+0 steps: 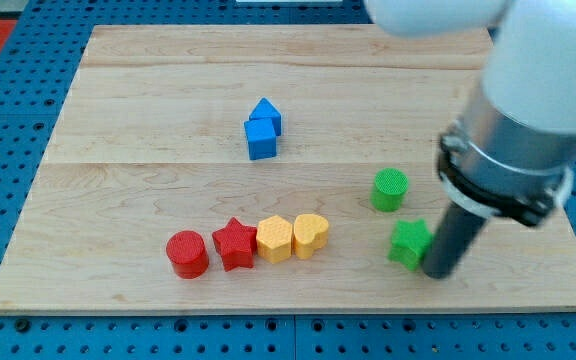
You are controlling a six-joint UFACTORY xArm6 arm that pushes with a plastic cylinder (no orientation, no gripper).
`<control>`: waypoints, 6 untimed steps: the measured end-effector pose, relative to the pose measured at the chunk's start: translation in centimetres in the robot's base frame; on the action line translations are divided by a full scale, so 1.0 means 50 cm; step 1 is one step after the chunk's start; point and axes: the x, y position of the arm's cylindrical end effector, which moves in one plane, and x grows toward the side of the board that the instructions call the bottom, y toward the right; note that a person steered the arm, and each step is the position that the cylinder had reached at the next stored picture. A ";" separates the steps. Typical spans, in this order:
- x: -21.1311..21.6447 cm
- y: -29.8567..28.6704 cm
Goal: Push the red star to the top of the red circle
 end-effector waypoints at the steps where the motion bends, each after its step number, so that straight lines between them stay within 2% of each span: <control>1: -0.071 -0.074; 3: 0.010 -0.083; 5: -0.027 -0.429; 6: -0.070 -0.493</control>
